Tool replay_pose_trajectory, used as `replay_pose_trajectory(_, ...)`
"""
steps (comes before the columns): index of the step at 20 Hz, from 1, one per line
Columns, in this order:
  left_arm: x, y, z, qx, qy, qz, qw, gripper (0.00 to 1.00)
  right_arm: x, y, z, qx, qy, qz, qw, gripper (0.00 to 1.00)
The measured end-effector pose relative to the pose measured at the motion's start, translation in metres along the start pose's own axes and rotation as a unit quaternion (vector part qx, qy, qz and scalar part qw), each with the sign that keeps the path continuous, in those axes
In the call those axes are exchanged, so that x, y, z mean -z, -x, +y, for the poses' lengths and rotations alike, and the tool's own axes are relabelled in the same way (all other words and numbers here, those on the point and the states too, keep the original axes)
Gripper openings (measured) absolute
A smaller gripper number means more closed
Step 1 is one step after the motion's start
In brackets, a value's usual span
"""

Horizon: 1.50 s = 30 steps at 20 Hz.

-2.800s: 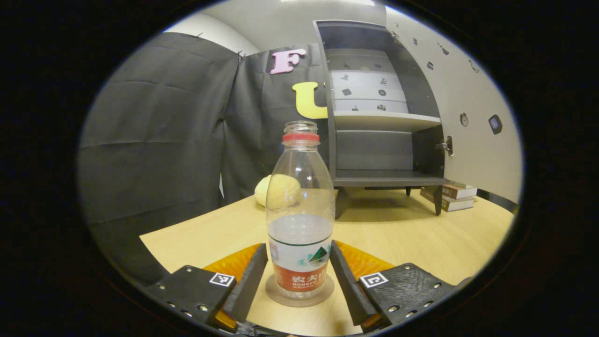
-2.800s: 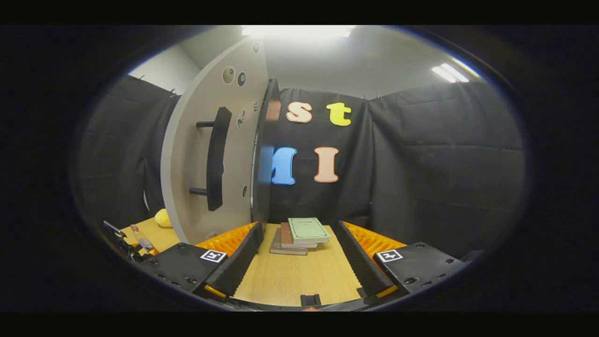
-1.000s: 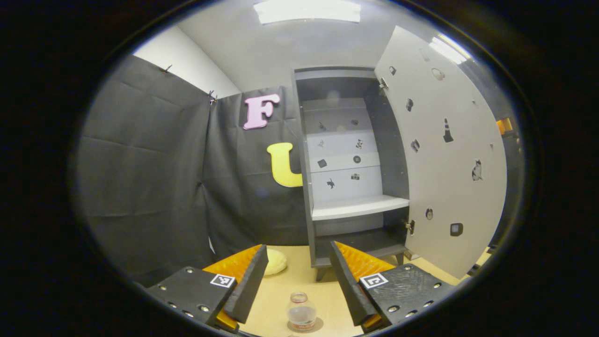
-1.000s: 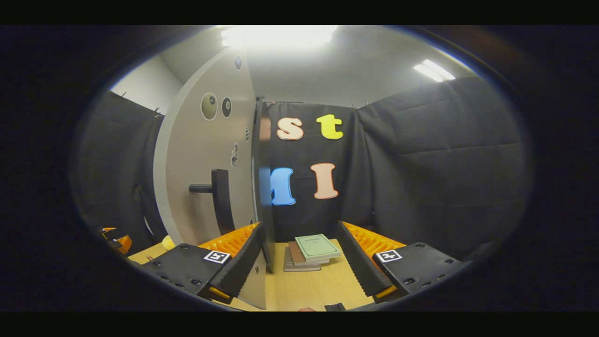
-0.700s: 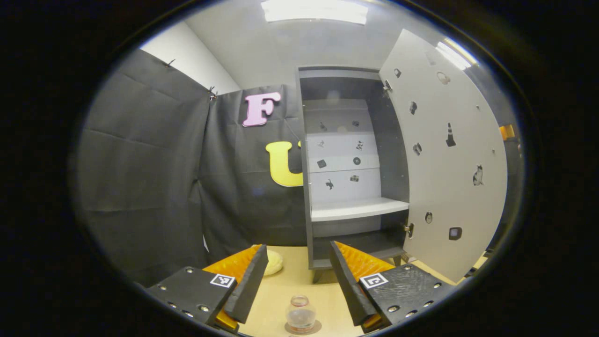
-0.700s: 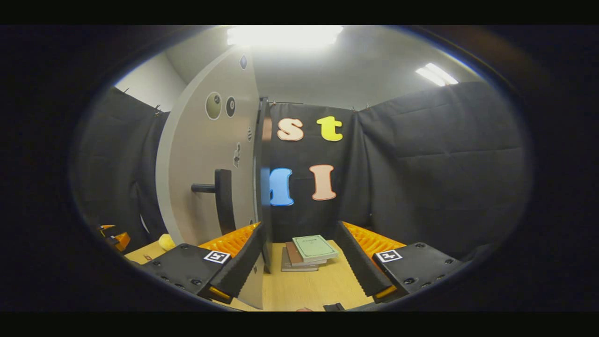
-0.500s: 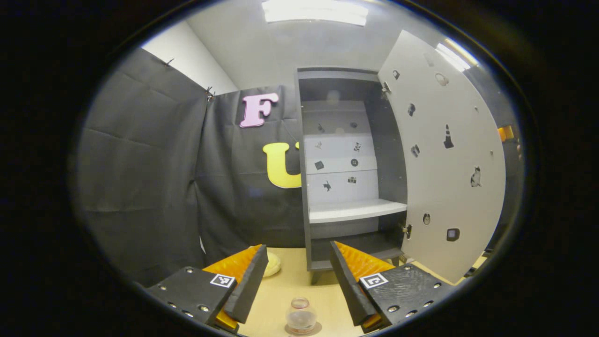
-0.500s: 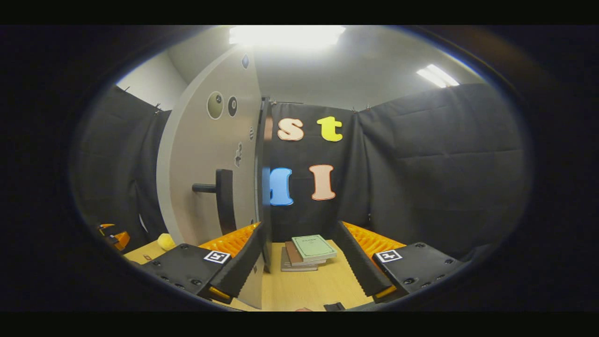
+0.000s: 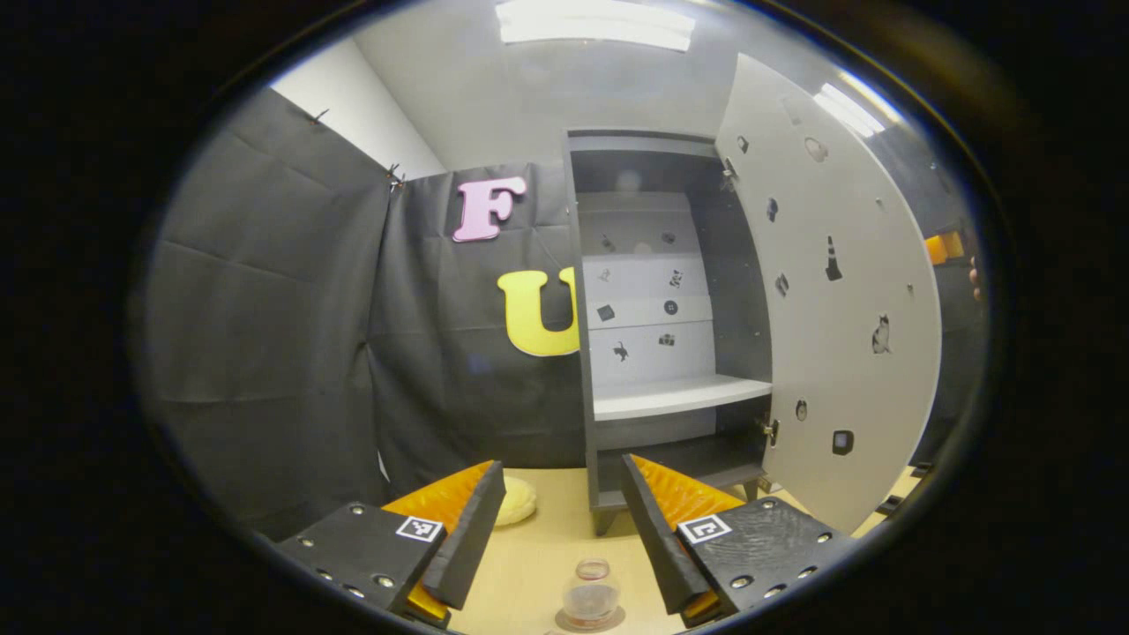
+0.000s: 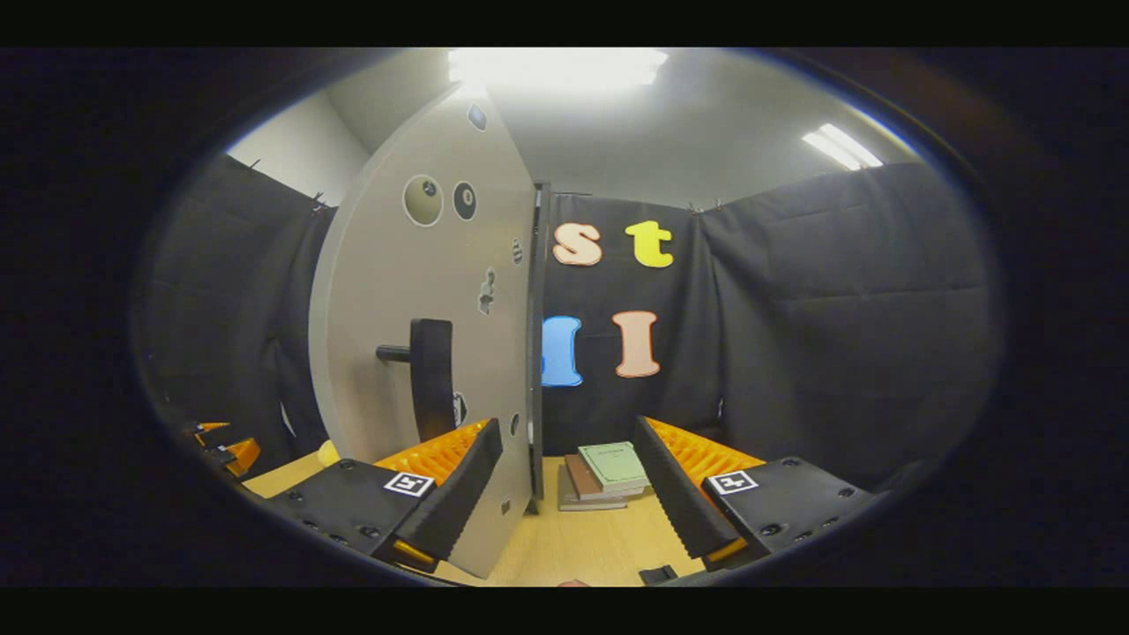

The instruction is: Open the cabinet door with the right hand, grasp the bottle in the cabinet with the left hand and place it on the coaster, then close the cabinet door with the right hand.

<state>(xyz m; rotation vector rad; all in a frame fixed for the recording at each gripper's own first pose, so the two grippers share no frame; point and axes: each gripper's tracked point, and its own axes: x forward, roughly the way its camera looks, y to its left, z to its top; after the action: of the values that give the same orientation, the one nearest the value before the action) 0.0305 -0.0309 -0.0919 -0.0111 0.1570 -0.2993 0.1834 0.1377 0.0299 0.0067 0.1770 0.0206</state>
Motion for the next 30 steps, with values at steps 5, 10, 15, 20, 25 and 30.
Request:
replay_pose_trajectory(5, 0.005, 0.008, 0.032, -0.015, 0.004, 0.000, 1.000, 0.81, -0.006, 0.013, 0.025, -0.013, 0.006, 0.001, 1.000, 0.92)
replay_pose_trajectory(10, 0.007, 0.015, 0.065, -0.032, 0.004, -0.002, 0.999, 0.78, -0.010, 0.004, 0.061, -0.030, 0.002, -0.007, 1.000, 0.92)
replay_pose_trajectory(15, 0.011, 0.028, 0.096, -0.051, -0.004, 0.000, 0.999, 0.78, -0.012, -0.010, 0.106, -0.061, -0.015, -0.010, 0.998, 0.92)
replay_pose_trajectory(20, 0.009, 0.039, 0.115, -0.063, -0.006, 0.002, 0.998, 0.79, -0.025, -0.034, 0.163, -0.111, -0.031, -0.029, 0.993, 0.97)
replay_pose_trajectory(25, -0.004, 0.051, 0.120, -0.074, -0.009, -0.008, 0.997, 0.82, -0.025, -0.066, 0.209, -0.129, -0.041, -0.040, 0.990, 0.92)
replay_pose_trajectory(30, -0.014, 0.052, 0.108, -0.064, -0.010, 0.000, 0.998, 0.78, -0.031, -0.054, 0.206, -0.140, -0.038, -0.051, 0.988, 0.94)
